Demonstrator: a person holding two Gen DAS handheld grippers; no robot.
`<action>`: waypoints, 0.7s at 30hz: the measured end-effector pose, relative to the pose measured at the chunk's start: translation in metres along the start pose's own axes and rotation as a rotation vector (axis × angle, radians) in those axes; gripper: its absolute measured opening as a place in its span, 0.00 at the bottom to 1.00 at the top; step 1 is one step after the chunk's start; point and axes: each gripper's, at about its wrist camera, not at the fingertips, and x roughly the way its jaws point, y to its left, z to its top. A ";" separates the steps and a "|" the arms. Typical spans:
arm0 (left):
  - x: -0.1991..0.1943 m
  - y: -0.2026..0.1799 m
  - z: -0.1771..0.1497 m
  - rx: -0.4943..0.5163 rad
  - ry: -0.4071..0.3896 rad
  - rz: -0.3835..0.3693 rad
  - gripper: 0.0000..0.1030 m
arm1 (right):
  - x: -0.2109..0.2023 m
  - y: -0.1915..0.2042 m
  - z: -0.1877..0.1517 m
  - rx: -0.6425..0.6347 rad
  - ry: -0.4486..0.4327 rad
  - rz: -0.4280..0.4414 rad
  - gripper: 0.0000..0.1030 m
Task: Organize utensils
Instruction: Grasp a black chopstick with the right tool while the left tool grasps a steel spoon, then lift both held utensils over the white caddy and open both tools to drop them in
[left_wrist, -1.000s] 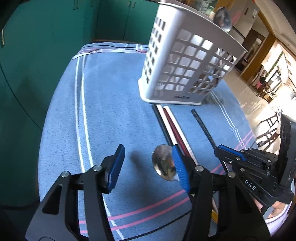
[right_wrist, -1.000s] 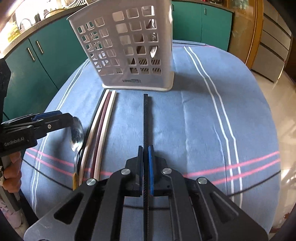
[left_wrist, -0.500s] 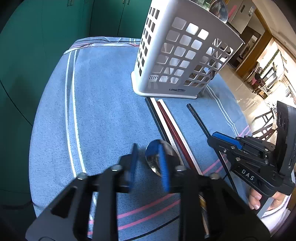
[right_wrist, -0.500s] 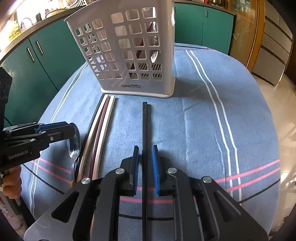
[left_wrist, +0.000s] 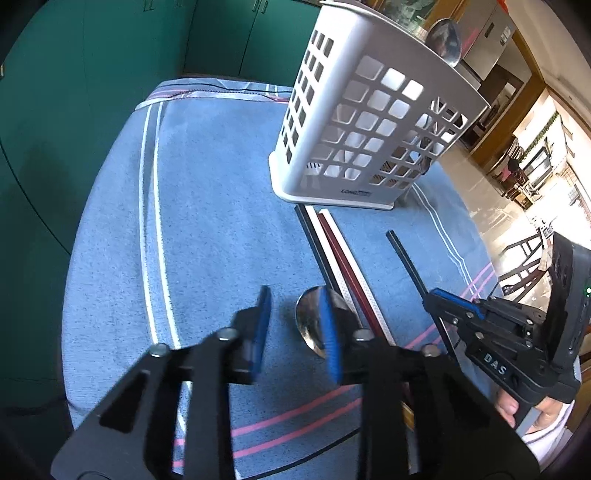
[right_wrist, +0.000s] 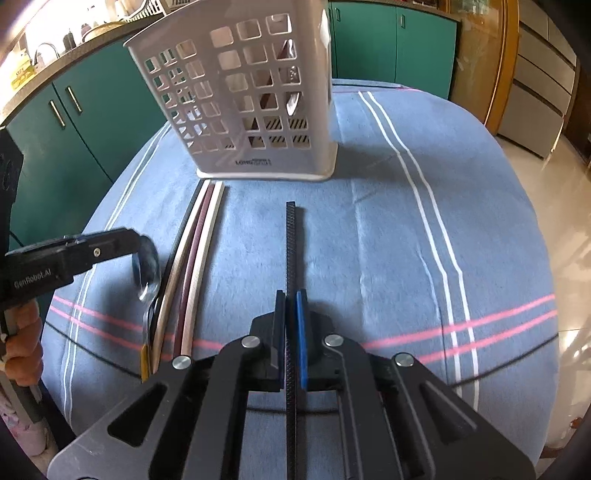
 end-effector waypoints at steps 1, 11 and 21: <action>0.000 -0.001 0.000 0.008 0.002 -0.002 0.26 | -0.002 0.001 -0.001 -0.002 0.005 0.009 0.06; 0.012 -0.002 -0.002 0.030 0.031 -0.030 0.31 | -0.005 -0.001 0.011 -0.023 -0.010 -0.006 0.07; 0.013 -0.003 -0.001 0.022 0.028 -0.066 0.18 | 0.010 0.007 0.034 -0.095 0.009 -0.032 0.20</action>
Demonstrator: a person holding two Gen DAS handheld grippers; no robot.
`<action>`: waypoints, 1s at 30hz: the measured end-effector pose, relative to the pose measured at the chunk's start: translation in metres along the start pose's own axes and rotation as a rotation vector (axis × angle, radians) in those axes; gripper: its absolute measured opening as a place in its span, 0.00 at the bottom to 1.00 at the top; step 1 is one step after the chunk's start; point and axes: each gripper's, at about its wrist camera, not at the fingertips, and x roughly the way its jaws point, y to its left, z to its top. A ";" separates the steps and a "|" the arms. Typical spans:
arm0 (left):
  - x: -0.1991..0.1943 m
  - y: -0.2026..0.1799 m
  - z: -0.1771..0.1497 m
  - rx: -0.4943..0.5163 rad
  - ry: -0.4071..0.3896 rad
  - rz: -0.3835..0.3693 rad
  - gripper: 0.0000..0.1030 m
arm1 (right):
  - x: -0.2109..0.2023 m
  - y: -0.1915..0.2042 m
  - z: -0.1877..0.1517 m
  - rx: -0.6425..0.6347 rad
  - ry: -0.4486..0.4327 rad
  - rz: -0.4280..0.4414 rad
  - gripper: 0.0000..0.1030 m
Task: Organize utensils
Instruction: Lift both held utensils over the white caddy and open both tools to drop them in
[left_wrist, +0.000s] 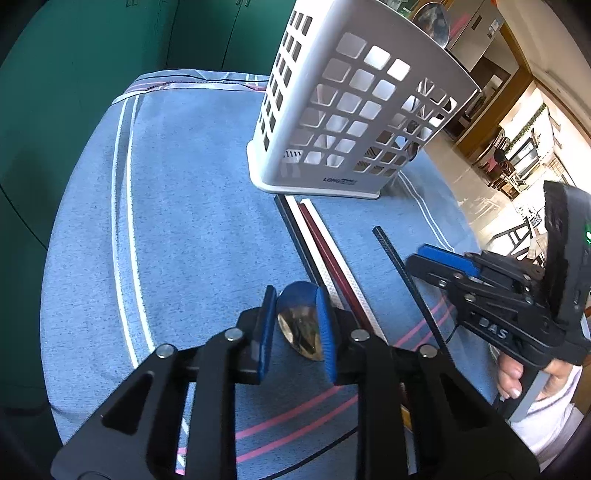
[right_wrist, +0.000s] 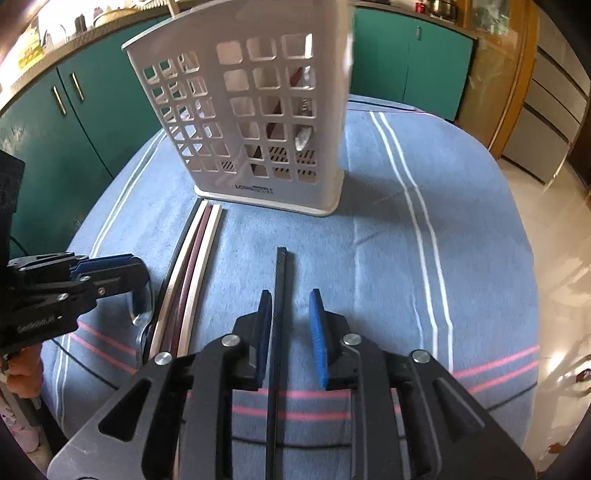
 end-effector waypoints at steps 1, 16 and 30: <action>-0.001 0.000 0.000 -0.003 -0.003 0.000 0.17 | 0.004 0.002 0.003 -0.010 0.007 0.000 0.20; -0.014 0.005 0.003 -0.024 -0.040 -0.013 0.03 | 0.030 0.010 0.030 -0.045 0.051 0.008 0.07; -0.075 -0.002 0.008 -0.019 -0.220 0.081 0.01 | -0.047 -0.001 0.031 0.004 -0.109 0.059 0.07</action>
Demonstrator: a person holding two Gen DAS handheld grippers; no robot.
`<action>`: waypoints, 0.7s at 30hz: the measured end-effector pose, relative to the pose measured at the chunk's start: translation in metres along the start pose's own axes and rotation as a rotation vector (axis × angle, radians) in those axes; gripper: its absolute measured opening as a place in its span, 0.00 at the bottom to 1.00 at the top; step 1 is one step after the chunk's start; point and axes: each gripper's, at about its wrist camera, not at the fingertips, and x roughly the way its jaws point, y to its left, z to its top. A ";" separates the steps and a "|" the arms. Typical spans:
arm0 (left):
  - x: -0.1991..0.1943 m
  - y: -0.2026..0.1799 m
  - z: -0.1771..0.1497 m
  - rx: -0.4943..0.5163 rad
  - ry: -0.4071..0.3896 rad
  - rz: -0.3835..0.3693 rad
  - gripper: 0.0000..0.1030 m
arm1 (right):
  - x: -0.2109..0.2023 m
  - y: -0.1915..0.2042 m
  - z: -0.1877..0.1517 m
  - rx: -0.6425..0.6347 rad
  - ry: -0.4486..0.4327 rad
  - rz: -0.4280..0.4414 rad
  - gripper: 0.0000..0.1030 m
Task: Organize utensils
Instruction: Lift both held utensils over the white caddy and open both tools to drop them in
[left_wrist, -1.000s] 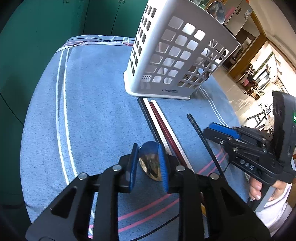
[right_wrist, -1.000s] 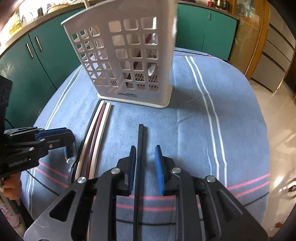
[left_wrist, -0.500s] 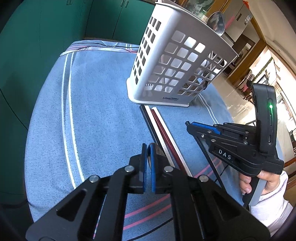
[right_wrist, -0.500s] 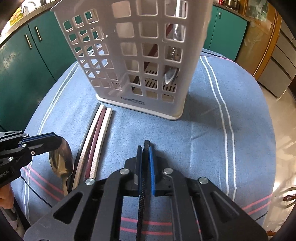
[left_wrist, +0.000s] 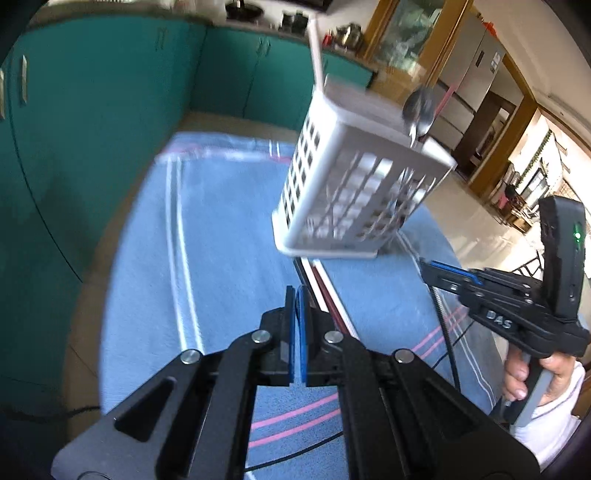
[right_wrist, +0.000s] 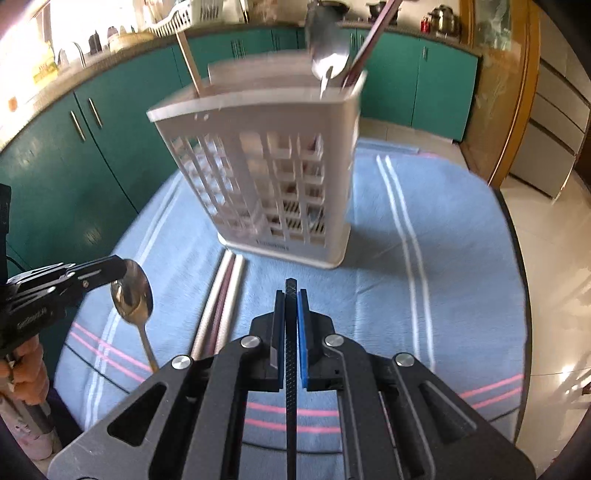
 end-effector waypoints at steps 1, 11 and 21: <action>-0.011 -0.002 0.003 0.008 -0.032 0.017 0.01 | -0.010 -0.002 0.000 0.004 -0.018 0.005 0.07; -0.095 -0.015 0.018 0.029 -0.275 0.166 0.02 | -0.108 -0.009 0.007 0.021 -0.222 0.061 0.07; -0.162 -0.029 0.056 -0.012 -0.477 0.222 0.02 | -0.158 -0.010 0.036 0.038 -0.402 0.099 0.07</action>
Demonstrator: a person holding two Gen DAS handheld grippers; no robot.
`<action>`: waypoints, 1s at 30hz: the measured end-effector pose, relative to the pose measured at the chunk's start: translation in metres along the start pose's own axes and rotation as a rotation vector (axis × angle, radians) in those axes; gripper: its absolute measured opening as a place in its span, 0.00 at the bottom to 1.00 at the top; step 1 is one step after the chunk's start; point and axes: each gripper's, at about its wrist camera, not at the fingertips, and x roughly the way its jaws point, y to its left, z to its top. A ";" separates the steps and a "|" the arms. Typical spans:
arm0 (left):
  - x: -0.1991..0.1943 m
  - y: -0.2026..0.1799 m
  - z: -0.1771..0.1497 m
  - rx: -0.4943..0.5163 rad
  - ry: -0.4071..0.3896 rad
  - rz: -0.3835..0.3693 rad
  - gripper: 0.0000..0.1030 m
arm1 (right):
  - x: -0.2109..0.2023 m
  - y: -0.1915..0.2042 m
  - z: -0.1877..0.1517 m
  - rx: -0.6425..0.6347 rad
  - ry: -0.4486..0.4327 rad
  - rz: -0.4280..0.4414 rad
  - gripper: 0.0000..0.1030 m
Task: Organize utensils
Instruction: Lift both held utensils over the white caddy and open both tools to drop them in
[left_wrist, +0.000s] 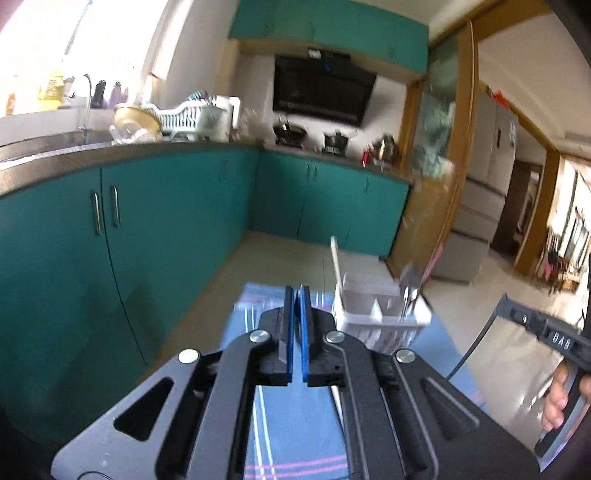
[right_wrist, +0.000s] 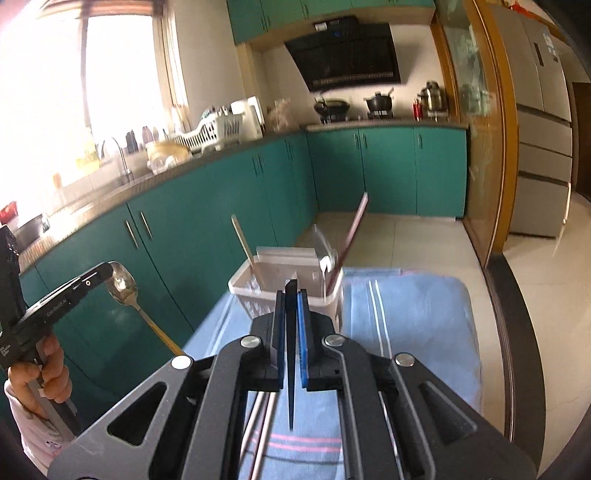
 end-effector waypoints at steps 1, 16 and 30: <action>-0.004 0.000 0.008 -0.008 -0.018 -0.003 0.02 | -0.004 0.000 0.008 0.003 -0.018 0.003 0.07; 0.068 -0.030 0.070 -0.064 -0.072 0.114 0.03 | -0.017 -0.017 0.136 0.087 -0.292 0.012 0.07; 0.140 -0.041 0.019 -0.030 0.056 0.162 0.02 | 0.069 -0.032 0.068 0.056 -0.141 -0.057 0.07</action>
